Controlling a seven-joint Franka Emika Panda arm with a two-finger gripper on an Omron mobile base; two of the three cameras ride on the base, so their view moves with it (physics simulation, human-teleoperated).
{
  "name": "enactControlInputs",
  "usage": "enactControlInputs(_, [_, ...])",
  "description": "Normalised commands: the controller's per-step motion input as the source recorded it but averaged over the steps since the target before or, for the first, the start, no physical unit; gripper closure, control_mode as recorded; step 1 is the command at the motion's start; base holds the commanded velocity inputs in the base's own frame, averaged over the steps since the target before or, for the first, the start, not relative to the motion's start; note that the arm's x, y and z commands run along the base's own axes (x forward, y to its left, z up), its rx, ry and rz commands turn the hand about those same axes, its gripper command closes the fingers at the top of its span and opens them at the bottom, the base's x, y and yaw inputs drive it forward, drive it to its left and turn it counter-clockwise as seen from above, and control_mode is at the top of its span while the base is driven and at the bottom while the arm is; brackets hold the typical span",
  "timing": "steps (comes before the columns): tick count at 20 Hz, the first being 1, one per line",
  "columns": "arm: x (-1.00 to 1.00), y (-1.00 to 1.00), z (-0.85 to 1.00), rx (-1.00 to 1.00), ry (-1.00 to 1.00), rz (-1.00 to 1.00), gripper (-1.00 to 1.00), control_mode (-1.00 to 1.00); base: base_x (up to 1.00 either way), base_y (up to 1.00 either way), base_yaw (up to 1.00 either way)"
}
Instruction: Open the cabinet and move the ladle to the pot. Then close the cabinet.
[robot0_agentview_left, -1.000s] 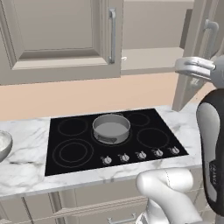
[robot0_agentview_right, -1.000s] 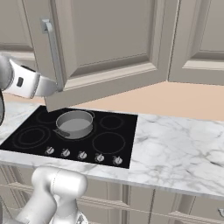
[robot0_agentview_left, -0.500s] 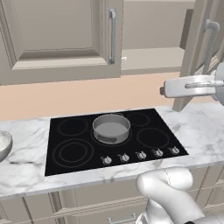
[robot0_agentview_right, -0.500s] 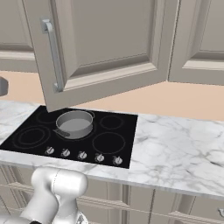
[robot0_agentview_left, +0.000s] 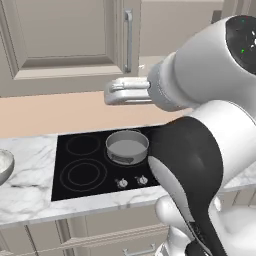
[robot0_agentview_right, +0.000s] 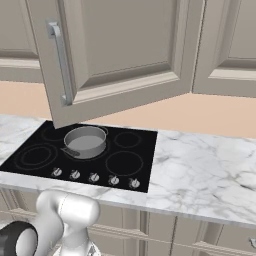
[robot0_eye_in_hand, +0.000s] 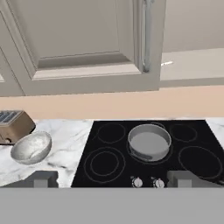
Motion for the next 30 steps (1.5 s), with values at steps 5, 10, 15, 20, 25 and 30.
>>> enactControlInputs(5, [0.82, 0.14, -0.01, -0.11, 0.16, -0.36, -1.0, -1.0, 0.0, 0.0, 0.0])
enactControlInputs(10, [0.57, -0.2, -0.05, -0.1, 0.04, -0.2, -1.0, -1.0, 0.0, 0.0, 0.0])
enactControlInputs(15, [0.41, -0.42, -0.05, -0.1, 0.0, -0.09, -1.0, -1.0, 0.0, 0.0, 0.0])
enactControlInputs(20, [0.42, -0.5, -0.08, -0.08, 0.0, -0.02, -1.0, -1.0, 0.0, 0.0, 0.0])
enactControlInputs(25, [0.43, -0.46, -0.27, -0.02, -0.02, 0.01, -1.0, -1.0, 0.0, 0.0, 0.0])
enactControlInputs(30, [0.36, -0.31, -0.57, -0.02, -0.13, 0.07, -1.0, -1.0, 0.0, 0.0, 0.0])
